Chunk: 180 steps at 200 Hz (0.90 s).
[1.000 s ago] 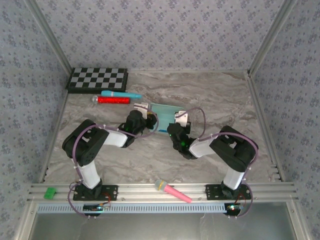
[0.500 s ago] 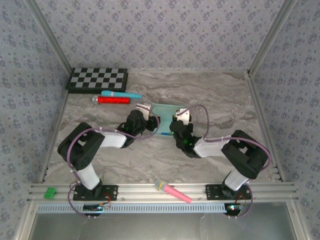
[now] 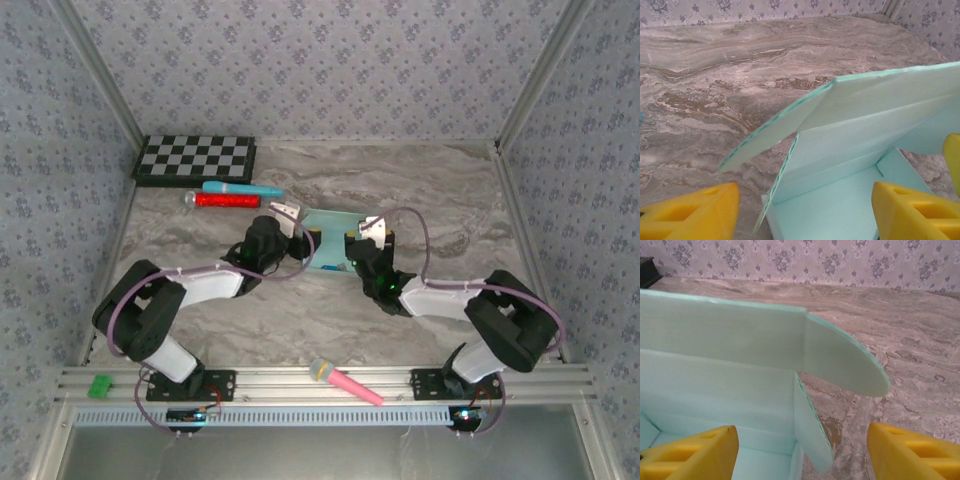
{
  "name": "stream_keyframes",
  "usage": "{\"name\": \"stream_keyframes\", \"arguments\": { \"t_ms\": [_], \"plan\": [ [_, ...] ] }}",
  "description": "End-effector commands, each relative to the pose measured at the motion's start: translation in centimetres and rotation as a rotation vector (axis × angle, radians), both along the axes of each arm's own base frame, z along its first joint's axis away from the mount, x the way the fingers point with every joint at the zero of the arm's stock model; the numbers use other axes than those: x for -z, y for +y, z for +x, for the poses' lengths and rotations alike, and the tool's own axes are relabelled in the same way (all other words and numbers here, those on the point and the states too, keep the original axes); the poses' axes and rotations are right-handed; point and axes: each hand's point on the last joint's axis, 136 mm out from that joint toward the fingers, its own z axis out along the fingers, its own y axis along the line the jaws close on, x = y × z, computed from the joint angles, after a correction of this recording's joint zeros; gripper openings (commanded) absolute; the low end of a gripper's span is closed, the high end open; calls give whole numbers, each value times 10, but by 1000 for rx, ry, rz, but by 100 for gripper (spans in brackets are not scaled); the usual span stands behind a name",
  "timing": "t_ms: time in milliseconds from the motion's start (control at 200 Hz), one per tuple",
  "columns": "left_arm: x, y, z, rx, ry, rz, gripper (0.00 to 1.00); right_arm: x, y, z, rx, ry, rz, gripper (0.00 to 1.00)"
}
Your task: Fold the paper box
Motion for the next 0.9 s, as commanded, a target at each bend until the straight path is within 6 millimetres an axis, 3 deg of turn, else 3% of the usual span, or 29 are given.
{"name": "stream_keyframes", "arguments": {
  "t_ms": [0,250,485,665,780,895],
  "plan": [
    [0,9,-9,12,-1,75,72,7,-5,-8,-47,74,12,71],
    [1,31,-17,7,53,138,72,6,-17,-23,-153,169,56,71],
    [-6,56,-8,10,172,81,72,5,-30,-37,-333,283,110,70],
    [-15,48,-8,170,106,100,80,3,-36,-38,-467,313,138,68],
    [-15,45,4,229,124,92,76,1,-34,-31,-528,305,160,65],
    [-14,36,12,301,148,61,67,1,-30,-20,-576,272,175,62]
  ]
}}
